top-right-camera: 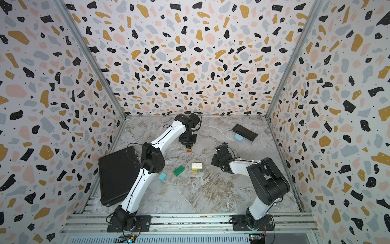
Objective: Assemble the letter h with lego
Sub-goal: Assemble the lego brick with the lego brick.
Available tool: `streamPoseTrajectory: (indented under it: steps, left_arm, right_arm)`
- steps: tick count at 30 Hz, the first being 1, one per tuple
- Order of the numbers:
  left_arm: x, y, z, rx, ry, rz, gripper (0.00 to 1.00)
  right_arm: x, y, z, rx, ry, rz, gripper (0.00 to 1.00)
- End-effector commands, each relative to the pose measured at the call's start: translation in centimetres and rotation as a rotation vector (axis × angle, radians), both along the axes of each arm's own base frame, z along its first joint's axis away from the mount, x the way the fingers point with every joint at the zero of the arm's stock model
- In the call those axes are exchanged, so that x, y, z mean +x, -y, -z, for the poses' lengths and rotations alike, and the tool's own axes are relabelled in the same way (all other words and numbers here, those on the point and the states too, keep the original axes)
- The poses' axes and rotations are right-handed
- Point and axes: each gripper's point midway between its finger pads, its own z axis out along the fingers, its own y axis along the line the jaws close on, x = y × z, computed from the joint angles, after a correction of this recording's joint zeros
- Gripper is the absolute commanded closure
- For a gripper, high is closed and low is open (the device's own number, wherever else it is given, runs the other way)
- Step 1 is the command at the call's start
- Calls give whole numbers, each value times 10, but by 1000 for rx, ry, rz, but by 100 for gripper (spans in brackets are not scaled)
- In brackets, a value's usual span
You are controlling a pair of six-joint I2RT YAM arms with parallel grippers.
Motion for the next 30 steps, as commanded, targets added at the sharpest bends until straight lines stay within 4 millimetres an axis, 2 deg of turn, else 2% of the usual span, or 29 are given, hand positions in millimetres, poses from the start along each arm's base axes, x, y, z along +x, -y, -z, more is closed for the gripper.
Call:
streamPoseTrajectory:
  steps: [1, 12, 21, 25, 30]
  left_arm:
    - [-21, 0, 24, 10, -113, 46, 100]
    - [-33, -12, 6, 32, -113, 53, 100]
    - [-40, -28, -21, 24, -49, 1, 100]
    - [-41, -22, -40, -30, -23, 22, 100]
    - [-42, -21, -43, -26, -34, 56, 100]
  right_arm:
    - [5, -11, -7, 27, 4, -25, 100]
    - [2, -38, -10, 64, 2, -129, 100]
    - [1, -42, -9, 68, -5, -146, 100]
    - [1, -44, -9, 70, -8, -152, 100]
    - [1, -45, -9, 67, -10, -158, 100]
